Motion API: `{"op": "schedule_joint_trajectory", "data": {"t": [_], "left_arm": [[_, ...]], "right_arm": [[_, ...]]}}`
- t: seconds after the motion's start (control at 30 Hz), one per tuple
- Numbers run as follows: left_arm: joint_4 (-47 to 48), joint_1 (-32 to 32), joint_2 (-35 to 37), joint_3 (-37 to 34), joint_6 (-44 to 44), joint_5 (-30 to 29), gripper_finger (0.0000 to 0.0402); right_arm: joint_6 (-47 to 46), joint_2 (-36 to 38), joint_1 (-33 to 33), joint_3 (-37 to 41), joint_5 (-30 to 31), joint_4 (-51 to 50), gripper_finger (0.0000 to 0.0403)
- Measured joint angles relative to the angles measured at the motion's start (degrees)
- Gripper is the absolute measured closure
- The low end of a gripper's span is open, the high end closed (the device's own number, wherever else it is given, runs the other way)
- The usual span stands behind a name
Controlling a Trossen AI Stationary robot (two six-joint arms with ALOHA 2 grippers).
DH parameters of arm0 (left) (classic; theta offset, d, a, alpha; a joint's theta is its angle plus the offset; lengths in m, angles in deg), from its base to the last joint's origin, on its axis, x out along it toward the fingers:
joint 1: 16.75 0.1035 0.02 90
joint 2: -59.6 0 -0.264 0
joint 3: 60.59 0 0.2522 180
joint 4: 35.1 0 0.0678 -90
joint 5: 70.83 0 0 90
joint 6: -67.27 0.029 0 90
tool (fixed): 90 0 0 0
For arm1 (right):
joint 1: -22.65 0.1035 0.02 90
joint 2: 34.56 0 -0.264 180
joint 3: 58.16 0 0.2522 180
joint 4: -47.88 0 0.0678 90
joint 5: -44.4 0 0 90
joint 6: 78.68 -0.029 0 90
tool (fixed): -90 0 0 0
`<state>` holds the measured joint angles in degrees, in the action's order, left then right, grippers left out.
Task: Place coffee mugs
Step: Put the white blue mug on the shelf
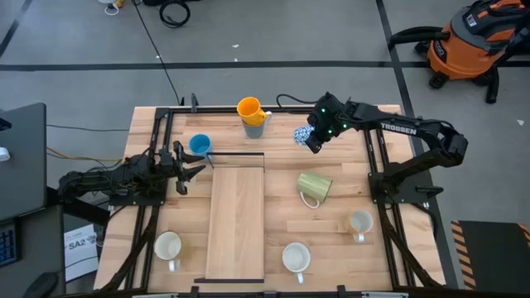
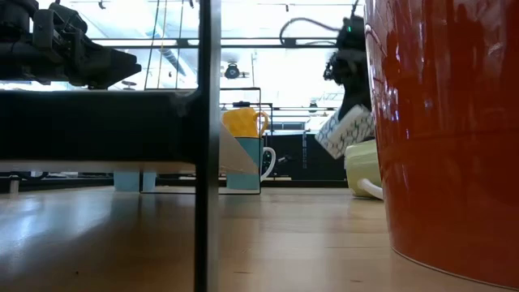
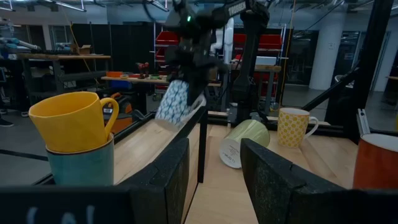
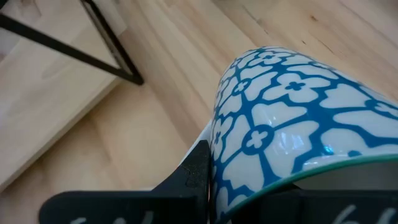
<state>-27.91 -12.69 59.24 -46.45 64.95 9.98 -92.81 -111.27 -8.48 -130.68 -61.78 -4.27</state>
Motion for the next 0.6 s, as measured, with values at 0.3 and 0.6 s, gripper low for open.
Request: {"op": "schedule_joint_trajectory", "data": {"t": [0.3,0.6], "left_arm": [[0.0,0.0,0.0,0.0,0.0,0.0,0.0251],[0.0,0.0,0.0,0.0,0.0,0.0,0.0251]], "right_arm": [[-5.9,0.0,7.8,-13.8,0.3,-13.3,0.0367],[-11.7,0.0,19.3,-20.2,1.2,-14.0,0.0367]]}}
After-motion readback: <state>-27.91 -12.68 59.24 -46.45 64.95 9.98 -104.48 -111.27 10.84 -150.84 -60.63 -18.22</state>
